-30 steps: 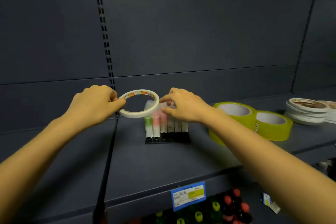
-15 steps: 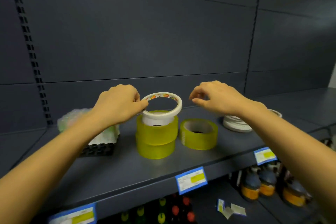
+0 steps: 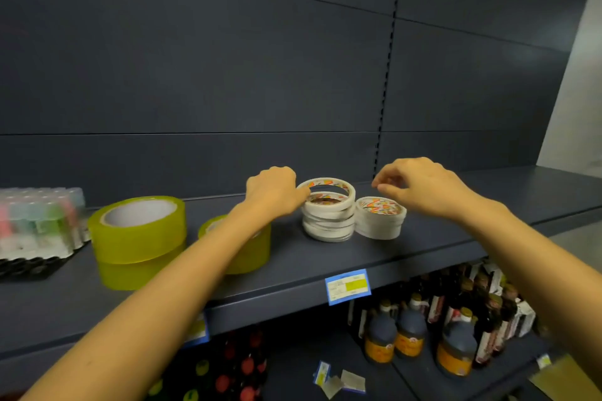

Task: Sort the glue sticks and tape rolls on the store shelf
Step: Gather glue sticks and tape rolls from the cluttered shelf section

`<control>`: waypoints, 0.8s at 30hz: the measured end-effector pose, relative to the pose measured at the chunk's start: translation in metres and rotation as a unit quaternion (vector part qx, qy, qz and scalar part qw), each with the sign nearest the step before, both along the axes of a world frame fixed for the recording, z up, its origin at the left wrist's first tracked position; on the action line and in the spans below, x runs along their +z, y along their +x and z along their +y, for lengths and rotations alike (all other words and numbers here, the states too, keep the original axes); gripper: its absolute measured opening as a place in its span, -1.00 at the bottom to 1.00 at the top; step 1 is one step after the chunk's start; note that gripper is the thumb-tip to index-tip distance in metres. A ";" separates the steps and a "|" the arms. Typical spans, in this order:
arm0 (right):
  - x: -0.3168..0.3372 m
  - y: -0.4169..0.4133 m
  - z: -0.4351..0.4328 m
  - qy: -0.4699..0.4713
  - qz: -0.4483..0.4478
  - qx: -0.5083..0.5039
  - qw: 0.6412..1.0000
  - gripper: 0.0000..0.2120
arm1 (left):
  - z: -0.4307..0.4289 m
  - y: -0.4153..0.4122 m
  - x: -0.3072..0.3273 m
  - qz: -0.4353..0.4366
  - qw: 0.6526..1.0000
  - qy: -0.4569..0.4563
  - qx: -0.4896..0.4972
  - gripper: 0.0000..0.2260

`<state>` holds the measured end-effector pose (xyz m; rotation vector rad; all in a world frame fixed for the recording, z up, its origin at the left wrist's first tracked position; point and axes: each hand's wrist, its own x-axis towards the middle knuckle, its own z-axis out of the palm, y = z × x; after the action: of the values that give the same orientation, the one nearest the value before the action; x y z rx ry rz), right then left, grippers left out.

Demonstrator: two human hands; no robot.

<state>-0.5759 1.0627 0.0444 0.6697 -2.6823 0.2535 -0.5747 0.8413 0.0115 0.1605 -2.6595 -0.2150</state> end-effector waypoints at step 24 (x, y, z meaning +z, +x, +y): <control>-0.010 0.081 -0.238 -0.041 0.009 0.356 0.934 -0.77 | -0.192 0.214 -0.001 0.041 0.937 -0.187 0.291 -0.75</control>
<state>-0.4945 0.8251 0.0342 1.5825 -2.2821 0.5307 -0.3606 0.6497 0.0110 0.7717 -2.3878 0.4616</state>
